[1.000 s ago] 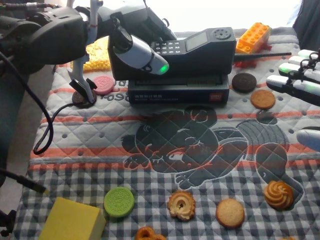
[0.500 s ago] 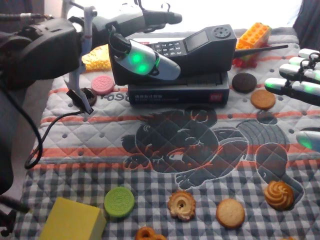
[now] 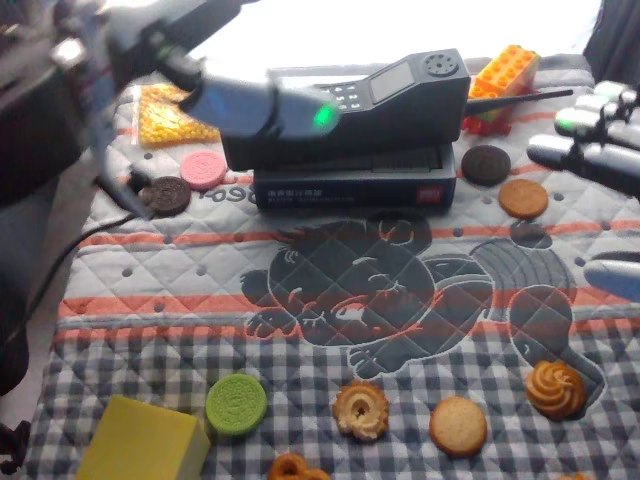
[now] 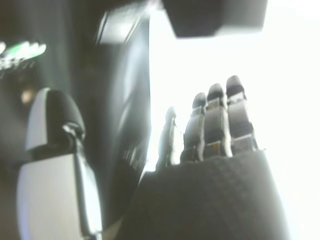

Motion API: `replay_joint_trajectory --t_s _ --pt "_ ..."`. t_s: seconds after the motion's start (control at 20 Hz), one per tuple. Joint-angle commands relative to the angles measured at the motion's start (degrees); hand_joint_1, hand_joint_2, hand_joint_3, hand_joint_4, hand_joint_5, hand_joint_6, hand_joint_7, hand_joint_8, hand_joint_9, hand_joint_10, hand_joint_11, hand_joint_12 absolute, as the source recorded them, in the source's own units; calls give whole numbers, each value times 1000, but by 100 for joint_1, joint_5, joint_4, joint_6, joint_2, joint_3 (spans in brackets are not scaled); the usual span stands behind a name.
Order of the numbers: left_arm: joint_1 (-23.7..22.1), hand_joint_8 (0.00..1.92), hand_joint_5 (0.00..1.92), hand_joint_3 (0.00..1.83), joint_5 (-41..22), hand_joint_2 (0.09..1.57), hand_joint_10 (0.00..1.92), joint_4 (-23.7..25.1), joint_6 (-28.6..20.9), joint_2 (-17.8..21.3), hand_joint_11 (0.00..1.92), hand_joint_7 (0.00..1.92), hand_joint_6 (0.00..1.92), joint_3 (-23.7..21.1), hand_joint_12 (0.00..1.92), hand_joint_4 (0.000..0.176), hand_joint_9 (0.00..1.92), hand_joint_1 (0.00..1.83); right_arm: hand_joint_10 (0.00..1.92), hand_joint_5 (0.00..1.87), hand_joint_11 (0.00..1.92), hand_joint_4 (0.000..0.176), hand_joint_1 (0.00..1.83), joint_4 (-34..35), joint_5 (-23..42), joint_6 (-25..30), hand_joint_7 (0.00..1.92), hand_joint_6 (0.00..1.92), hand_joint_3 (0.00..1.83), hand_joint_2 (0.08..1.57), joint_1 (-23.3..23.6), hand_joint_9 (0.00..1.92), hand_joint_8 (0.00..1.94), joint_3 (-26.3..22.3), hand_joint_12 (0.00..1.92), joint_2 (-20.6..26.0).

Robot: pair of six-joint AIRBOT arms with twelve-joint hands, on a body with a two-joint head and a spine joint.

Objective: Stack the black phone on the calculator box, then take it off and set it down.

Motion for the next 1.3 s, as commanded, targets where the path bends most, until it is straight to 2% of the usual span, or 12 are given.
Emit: replay_joint_trajectory --t_s 0.0,0.1,0.15,0.2,0.25,0.45,0.6,0.85,0.95,1.0,1.1,1.25 --pt "95 0 79 0 -1205 849 0 15 -43 274 0 9 1 -175 16 171 3 776 5 92 56 104 503 26 890 33 60 2 0 1209 146 22 2 -11 18 28" --pt "374 9 107 0 -1723 871 8 26 -54 629 83 95 4 -569 39 176 66 710 4 89 74 114 600 -32 911 33 44 2 0 1158 335 25 1 0 22 28" --pt "611 2 96 14 -2037 913 1 41 -192 821 29 97 0 -769 17 135 54 769 4 108 85 107 683 -56 908 32 75 3 0 1106 469 47 3 26 25 17" --pt "947 0 72 2 -2371 896 0 117 -599 1004 3 69 0 -925 2 136 9 772 0 81 39 124 694 -80 896 32 58 0 0 1090 617 15 0 71 6 -22" --pt "1206 0 56 0 -2609 866 0 200 -1033 1118 0 60 0 -1005 0 168 1 774 5 72 39 154 687 -100 823 32 62 0 0 1069 822 21 3 151 6 -97" --pt "2058 9 107 0 -3298 877 0 -18 -1485 1420 0 82 18 -1329 0 160 0 916 14 95 93 151 706 -234 267 32 85 8 0 1053 1555 57 9 471 30 -355" --pt "2736 2 67 3 -3822 888 1 -373 -1487 1559 0 40 0 -1582 0 176 3 882 12 92 100 174 788 -341 -392 32 71 3 0 1038 2188 73 1 834 39 -682" --pt "3149 0 41 12 -4018 914 0 -484 -1487 1720 0 15 0 -1759 0 175 0 882 2 97 90 176 854 -502 -1574 -490 56 0 0 998 3197 64 0 1212 49 -1123" --pt "3165 5 49 9 -3991 912 2 -483 -1487 1710 0 30 4 -1762 0 176 6 896 6 100 17 176 862 -510 -1936 -489 59 6 0 986 3444 65 2 1457 252 -1286" --pt "3164 5 32 0 -3977 867 9 -481 -1487 1693 50 31 11 -1755 23 131 23 776 6 89 0 176 833 -509 -2130 -489 81 2 0 987 3569 114 1 1611 610 -1441" --pt "3163 5 63 8 -3924 870 12 -481 -1487 1650 93 64 2 -1726 50 118 67 747 10 80 0 176 861 -525 -2392 -489 90 1 0 971 3696 172 1 1792 867 -1634" --pt "3125 7 60 18 -3805 907 12 -420 -1489 1619 56 76 0 -1682 44 126 77 741 18 110 6 176 903 -514 -2682 -489 152 0 0 941 3724 298 1 2026 1138 -1853"
